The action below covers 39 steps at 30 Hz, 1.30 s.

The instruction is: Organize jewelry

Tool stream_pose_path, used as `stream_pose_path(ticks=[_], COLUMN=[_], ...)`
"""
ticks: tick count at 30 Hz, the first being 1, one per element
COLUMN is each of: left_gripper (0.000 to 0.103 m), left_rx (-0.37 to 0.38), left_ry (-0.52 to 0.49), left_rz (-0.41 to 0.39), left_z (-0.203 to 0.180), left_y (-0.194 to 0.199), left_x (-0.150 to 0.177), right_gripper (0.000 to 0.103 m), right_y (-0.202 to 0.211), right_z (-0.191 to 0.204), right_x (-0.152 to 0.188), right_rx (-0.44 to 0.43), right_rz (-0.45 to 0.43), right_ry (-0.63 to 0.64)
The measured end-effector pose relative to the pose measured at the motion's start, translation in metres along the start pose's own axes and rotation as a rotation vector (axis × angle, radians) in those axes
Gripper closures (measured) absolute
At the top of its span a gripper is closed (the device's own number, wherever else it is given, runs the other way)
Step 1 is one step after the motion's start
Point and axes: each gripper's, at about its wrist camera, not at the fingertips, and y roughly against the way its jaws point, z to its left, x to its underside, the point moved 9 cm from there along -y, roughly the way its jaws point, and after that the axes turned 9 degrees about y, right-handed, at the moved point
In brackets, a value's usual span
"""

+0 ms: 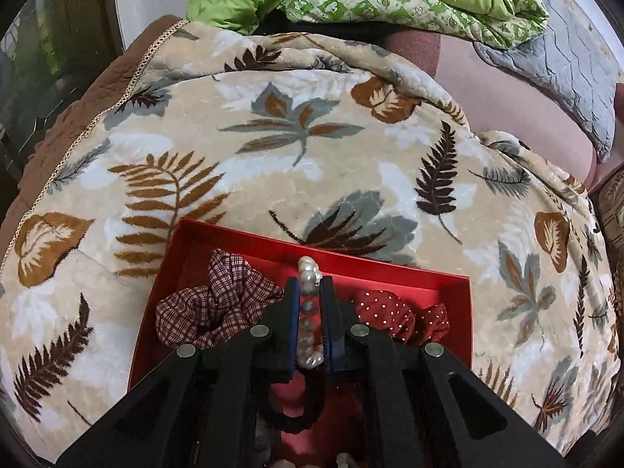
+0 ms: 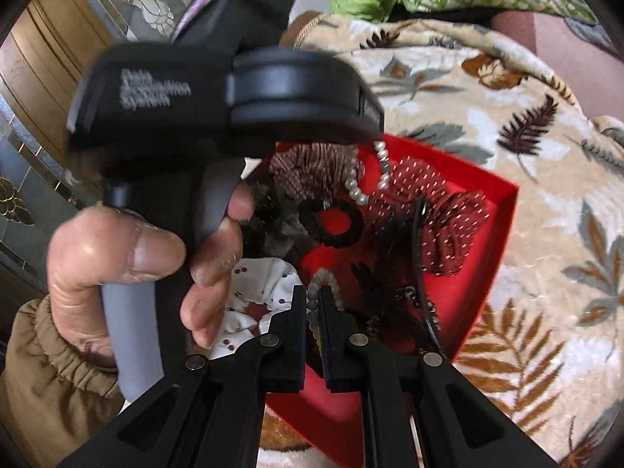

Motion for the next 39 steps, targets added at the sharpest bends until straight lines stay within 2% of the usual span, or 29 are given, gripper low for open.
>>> stream_pose_path(ticks=[2,4,5,6,10,11,13,14,19,23,25,28,34,39], left_gripper=[0.086,0.068,0.065,0.062,0.058,0.055,0.039,0.038,0.033,0.032,0.027,0.014,0.006,0.006], left_rx=[0.012,0.015,0.014,0.014,0.017,0.021,0.015,0.009,-0.031,-0.136,-0.164,-0.168,-0.174,-0.182], left_ry=[0.001,0.006,0.006,0.007,0.010,0.013,0.026,0.035,0.115,0.149,0.150,0.142,0.117,0.110], left_rz=[-0.003,-0.025,-0.036,-0.046,-0.075,-0.087,-0.125,-0.148,-0.208,-0.280,-0.310,-0.359,-0.467,-0.541], left_z=[-0.001,-0.002,-0.002,-0.003,-0.005,-0.004,-0.001,0.002,0.023,0.038,0.038,0.029,-0.005,-0.029], left_y=[0.003,0.010,0.015,0.021,0.049,0.057,0.078,0.088,0.127,0.152,0.164,0.179,0.212,0.233], left_x=[-0.001,-0.001,-0.001,0.000,0.007,0.009,0.015,0.018,0.040,0.060,0.072,0.086,0.109,0.126], right_gripper=[0.094,0.079,0.063,0.055,0.051,0.048,0.042,0.039,0.037,0.036,0.033,0.030,0.028,0.024], right_y=[-0.004,-0.005,-0.003,0.001,0.022,0.028,0.042,0.047,0.074,0.092,0.101,0.114,0.137,0.157], right_z=[-0.002,-0.005,-0.007,-0.007,-0.009,-0.009,-0.013,-0.016,-0.028,-0.035,-0.038,-0.041,-0.043,-0.048], right_x=[0.002,0.005,0.005,0.006,0.012,0.015,0.021,0.025,0.051,0.070,0.078,0.088,0.105,0.115], right_rx=[0.006,0.004,0.000,-0.004,-0.004,0.000,0.026,0.036,0.079,0.137,0.171,0.201,0.279,0.354], right_rz=[0.006,0.011,0.007,-0.004,-0.014,-0.019,-0.035,-0.041,-0.057,-0.070,-0.081,-0.098,-0.113,-0.135], right_ry=[-0.003,-0.014,-0.020,-0.025,-0.032,-0.032,-0.026,-0.027,-0.050,-0.041,-0.034,-0.034,-0.024,-0.039])
